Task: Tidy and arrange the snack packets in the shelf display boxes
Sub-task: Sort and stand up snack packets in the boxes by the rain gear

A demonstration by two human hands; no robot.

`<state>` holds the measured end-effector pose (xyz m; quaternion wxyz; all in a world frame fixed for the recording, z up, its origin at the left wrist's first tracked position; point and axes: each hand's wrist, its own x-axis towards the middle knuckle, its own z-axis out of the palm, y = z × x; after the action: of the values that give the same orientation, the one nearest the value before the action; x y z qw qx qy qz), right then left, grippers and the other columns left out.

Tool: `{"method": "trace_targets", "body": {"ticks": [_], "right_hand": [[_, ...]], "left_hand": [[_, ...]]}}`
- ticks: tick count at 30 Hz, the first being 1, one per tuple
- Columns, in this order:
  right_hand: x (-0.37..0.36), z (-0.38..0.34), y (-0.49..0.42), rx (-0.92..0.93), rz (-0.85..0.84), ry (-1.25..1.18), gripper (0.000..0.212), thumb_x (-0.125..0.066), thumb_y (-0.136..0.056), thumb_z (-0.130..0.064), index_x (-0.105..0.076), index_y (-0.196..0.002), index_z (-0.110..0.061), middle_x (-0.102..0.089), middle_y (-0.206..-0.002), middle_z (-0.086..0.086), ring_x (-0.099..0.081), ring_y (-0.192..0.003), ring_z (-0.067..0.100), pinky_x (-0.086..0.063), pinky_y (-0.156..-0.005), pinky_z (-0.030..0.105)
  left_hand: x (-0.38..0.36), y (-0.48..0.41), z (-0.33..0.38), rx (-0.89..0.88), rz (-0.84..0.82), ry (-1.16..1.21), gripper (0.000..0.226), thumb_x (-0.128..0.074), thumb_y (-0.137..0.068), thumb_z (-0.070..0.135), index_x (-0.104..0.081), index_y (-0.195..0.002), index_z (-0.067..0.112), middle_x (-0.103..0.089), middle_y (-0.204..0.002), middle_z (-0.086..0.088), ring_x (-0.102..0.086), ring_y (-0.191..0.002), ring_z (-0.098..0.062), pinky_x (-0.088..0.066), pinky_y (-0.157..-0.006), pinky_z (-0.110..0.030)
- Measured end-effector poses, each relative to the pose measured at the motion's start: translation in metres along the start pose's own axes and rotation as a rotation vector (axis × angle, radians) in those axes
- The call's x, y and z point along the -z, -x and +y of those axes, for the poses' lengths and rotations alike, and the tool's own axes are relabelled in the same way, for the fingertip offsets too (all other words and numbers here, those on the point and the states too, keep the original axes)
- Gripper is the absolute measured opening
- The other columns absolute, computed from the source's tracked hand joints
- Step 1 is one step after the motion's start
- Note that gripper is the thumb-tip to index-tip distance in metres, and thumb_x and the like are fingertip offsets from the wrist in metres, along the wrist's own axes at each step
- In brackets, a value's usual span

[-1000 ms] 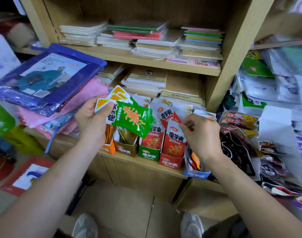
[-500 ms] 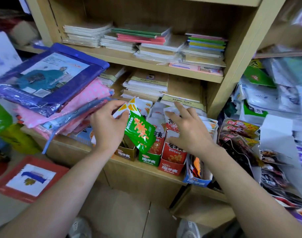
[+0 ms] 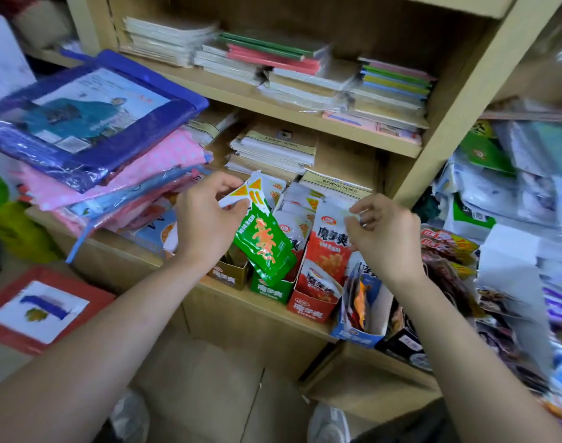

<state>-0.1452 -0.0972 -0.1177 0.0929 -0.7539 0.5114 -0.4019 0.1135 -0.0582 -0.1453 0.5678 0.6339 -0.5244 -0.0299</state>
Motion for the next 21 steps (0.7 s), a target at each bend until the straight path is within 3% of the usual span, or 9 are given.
{"method": "trace_targets", "body": {"ticks": [3, 5, 7, 10, 12, 15, 18, 21], "right_hand": [[-0.001, 0.005, 0.012, 0.092, -0.187, 0.117, 0.028, -0.078, -0.084, -0.026, -0.066, -0.061, -0.016, -0.061, -0.054, -0.007, -0.058, -0.051, 0.008, -0.048, -0.055, 0.029], [0.0, 0.003, 0.017, 0.144, -0.246, 0.091, 0.033, -0.076, -0.085, -0.04, -0.07, -0.061, -0.018, -0.062, -0.056, -0.01, -0.056, -0.054, 0.009, -0.043, -0.055, 0.027], [0.005, -0.003, 0.018, 0.176, -0.244, -0.008, 0.034, -0.07, -0.083, -0.055, -0.075, -0.084, -0.021, -0.069, -0.08, -0.012, -0.06, -0.075, 0.006, -0.046, -0.068, 0.025], [0.002, -0.01, 0.02, 0.191, -0.476, -0.001, 0.065, -0.07, -0.073, -0.068, -0.065, -0.125, -0.03, -0.06, -0.122, -0.013, -0.051, -0.115, 0.012, -0.04, -0.096, 0.028], [-0.008, -0.005, 0.024, 0.275, -0.508, 0.076, 0.062, -0.075, -0.077, -0.052, -0.06, -0.134, -0.032, -0.056, -0.13, -0.012, -0.05, -0.122, 0.019, -0.034, -0.105, 0.033], [-0.013, 0.007, 0.013, 0.247, -0.39, 0.173, 0.065, -0.079, -0.081, -0.015, -0.056, -0.14, -0.027, -0.05, -0.135, -0.004, -0.045, -0.122, 0.023, -0.037, -0.105, 0.041], [-0.021, 0.007, -0.005, 0.26, -0.385, 0.389, 0.069, -0.077, -0.08, -0.012, -0.054, -0.142, -0.029, -0.05, -0.139, -0.006, -0.039, -0.117, 0.026, -0.034, -0.096, 0.043], [-0.039, -0.003, -0.011, 0.316, -0.454, 0.437, 0.064, -0.071, -0.082, -0.018, -0.053, -0.142, -0.028, -0.049, -0.146, -0.014, -0.035, -0.119, 0.022, -0.024, -0.089, 0.04]], "left_hand": [[0.001, 0.002, 0.002, -0.01, -0.02, -0.015, 0.019, -0.083, -0.078, 0.01, -0.072, -0.091, 0.018, -0.069, -0.08, 0.014, -0.067, -0.074, -0.001, -0.047, -0.064, -0.009], [0.001, 0.003, 0.003, -0.01, -0.038, -0.042, 0.021, -0.083, -0.077, 0.009, -0.07, -0.09, 0.019, -0.067, -0.08, 0.015, -0.066, -0.073, -0.003, -0.046, -0.065, -0.01], [0.001, 0.004, 0.002, 0.006, -0.048, -0.075, 0.023, -0.084, -0.076, 0.01, -0.068, -0.09, 0.019, -0.066, -0.08, 0.014, -0.065, -0.076, -0.007, -0.052, -0.068, -0.024], [0.002, 0.004, 0.0, 0.041, -0.062, -0.113, 0.024, -0.084, -0.075, 0.012, -0.066, -0.09, 0.018, -0.066, -0.082, 0.012, -0.066, -0.079, -0.013, -0.054, -0.071, -0.035], [0.003, 0.004, -0.002, 0.057, -0.081, -0.118, 0.025, -0.084, -0.075, 0.013, -0.065, -0.091, 0.018, -0.068, -0.085, 0.009, -0.067, -0.081, -0.015, -0.053, -0.07, -0.034], [0.004, 0.003, -0.003, 0.081, -0.091, -0.112, 0.026, -0.084, -0.076, 0.014, -0.064, -0.092, 0.018, -0.067, -0.086, 0.009, -0.065, -0.082, -0.013, -0.045, -0.064, -0.022], [0.006, 0.004, 0.001, 0.075, -0.064, -0.093, 0.024, -0.083, -0.076, 0.011, -0.067, -0.092, 0.018, -0.064, -0.082, 0.012, -0.061, -0.076, -0.007, -0.039, -0.06, -0.005], [0.01, 0.004, 0.01, 0.015, -0.005, -0.065, 0.023, -0.08, -0.076, 0.008, -0.067, -0.087, 0.022, -0.064, -0.076, 0.016, -0.065, -0.073, -0.007, -0.048, -0.064, -0.014]]}}
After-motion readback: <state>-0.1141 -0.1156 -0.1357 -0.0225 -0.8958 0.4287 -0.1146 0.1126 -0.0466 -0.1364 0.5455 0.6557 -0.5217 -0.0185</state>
